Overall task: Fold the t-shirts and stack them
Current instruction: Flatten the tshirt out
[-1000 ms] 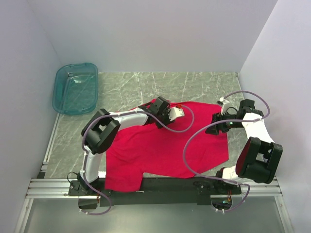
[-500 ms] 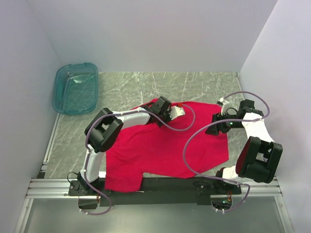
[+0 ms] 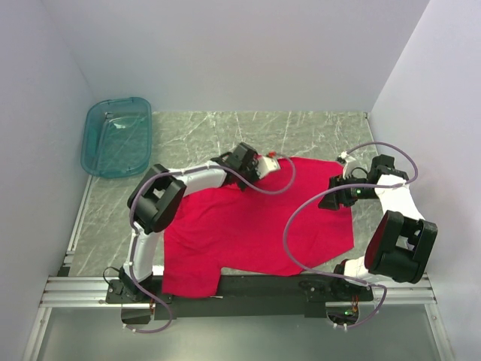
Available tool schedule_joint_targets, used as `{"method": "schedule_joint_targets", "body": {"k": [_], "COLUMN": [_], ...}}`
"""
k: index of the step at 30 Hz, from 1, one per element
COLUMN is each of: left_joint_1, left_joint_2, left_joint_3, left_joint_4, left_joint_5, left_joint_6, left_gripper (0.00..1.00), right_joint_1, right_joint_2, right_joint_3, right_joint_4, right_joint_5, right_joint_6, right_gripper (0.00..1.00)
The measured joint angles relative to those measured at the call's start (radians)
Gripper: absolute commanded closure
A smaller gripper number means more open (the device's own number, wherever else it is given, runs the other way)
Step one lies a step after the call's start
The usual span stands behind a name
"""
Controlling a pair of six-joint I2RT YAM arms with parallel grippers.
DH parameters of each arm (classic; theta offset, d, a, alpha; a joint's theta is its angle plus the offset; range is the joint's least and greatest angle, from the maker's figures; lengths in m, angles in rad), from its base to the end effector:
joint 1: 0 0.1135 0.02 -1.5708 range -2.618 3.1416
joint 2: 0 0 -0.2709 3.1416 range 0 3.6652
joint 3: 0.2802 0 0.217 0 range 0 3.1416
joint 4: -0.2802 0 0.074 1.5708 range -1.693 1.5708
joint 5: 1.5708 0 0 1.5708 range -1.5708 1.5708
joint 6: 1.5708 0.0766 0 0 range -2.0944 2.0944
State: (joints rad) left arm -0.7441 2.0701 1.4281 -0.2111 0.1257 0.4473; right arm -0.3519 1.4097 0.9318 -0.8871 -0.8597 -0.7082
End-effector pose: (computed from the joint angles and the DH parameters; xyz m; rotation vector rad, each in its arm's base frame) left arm 0.3255 -0.3127 0.1615 1.4136 1.9830 -0.2866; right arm 0.2215 -0.0195 0.2169 -0.5398 2.3537 0.8281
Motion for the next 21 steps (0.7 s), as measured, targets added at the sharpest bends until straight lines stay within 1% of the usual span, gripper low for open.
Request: {"method": "schedule_joint_targets", "body": {"k": [2, 4, 5, 6, 7, 8, 10, 12, 14, 18, 21], "left_joint_1": [0.045, 0.096, 0.129, 0.169, 0.203, 0.241, 0.310, 0.357, 0.363, 0.305, 0.279], "left_joint_2": [0.003, 0.029, 0.060, 0.109, 0.145, 0.164, 0.142, 0.075, -0.028, -0.261, -0.433], "left_joint_3": [0.026, 0.110, 0.191, 0.312, 0.402, 0.468, 0.489, 0.436, 0.334, 0.114, -0.012], "left_joint_4": [-0.003, -0.022, -0.015, -0.026, -0.009, 0.024, 0.103, 0.175, 0.237, 0.306, 0.286], "left_joint_5": [-0.013, -0.095, -0.175, -0.281, -0.340, -0.398, -0.484, -0.552, -0.597, -0.583, -0.496], "left_joint_6": [-0.010, -0.035, -0.060, -0.105, -0.134, -0.165, -0.198, -0.202, -0.199, -0.248, -0.375], "left_gripper": [0.99, 0.99, 0.94, 0.12, 0.01, 0.01, 0.01, 0.01, 0.01, 0.00, 0.01], "right_joint_1": [-0.002, -0.002, -0.003, -0.004, -0.006, -0.008, -0.016, -0.025, -0.031, -0.037, -0.037], "right_joint_2": [0.001, 0.001, 0.001, 0.001, 0.001, 0.001, 0.000, 0.000, 0.000, 0.001, 0.001], "right_joint_3": [0.002, 0.006, 0.009, 0.011, 0.013, 0.013, 0.013, 0.013, 0.013, 0.013, 0.013], "right_joint_4": [-0.005, -0.009, -0.013, -0.017, -0.019, -0.020, -0.023, -0.023, -0.027, -0.036, -0.034], "right_joint_5": [-0.001, -0.003, -0.005, -0.007, -0.010, -0.014, -0.019, -0.023, -0.025, -0.020, 0.018], "right_joint_6": [0.000, -0.001, -0.003, -0.004, -0.007, -0.008, -0.011, -0.017, -0.024, -0.042, -0.045], "right_gripper": [0.30, 0.30, 0.30, 0.30, 0.30, 0.30, 0.30, 0.30, 0.30, 0.30, 0.30]}}
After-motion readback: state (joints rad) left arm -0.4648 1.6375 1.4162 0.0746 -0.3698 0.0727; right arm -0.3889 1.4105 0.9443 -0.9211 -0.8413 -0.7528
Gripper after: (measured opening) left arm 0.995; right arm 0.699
